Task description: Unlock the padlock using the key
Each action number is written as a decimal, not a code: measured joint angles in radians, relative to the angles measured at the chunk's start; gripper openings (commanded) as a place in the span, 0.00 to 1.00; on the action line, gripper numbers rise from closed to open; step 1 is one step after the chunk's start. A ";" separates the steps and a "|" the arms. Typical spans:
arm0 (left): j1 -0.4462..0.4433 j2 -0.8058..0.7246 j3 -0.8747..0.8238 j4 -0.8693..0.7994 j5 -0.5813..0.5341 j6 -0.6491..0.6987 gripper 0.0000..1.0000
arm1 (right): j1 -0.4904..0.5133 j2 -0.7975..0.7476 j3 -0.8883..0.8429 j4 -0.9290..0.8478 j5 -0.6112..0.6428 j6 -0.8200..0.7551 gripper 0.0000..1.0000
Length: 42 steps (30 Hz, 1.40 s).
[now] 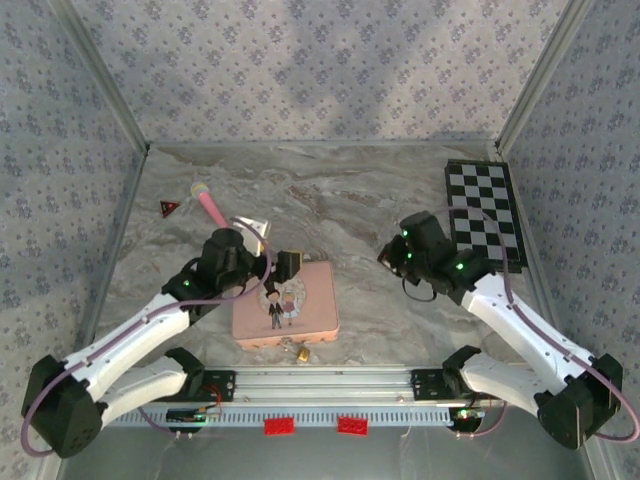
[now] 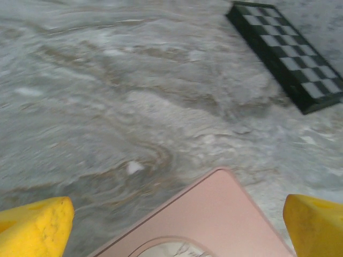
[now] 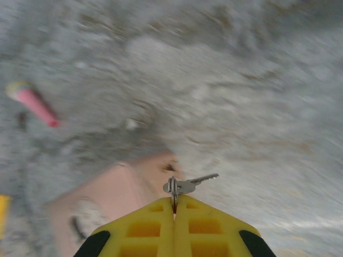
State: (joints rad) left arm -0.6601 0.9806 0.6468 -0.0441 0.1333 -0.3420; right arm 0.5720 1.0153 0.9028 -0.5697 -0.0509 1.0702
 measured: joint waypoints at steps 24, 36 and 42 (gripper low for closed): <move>-0.021 0.359 0.069 0.575 0.353 0.336 0.89 | -0.034 0.098 0.103 0.396 -0.342 -0.078 0.00; -0.030 0.448 0.131 0.633 0.354 0.395 0.65 | 0.009 0.125 0.102 0.411 -0.392 -0.108 0.00; -0.029 0.448 0.137 0.637 0.380 0.395 0.57 | 0.011 0.138 0.102 0.409 -0.392 -0.120 0.00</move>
State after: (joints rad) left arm -0.6895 1.4288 0.7837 0.5930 0.5129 0.0532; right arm 0.5831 1.1530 1.0050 -0.1604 -0.4427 0.9504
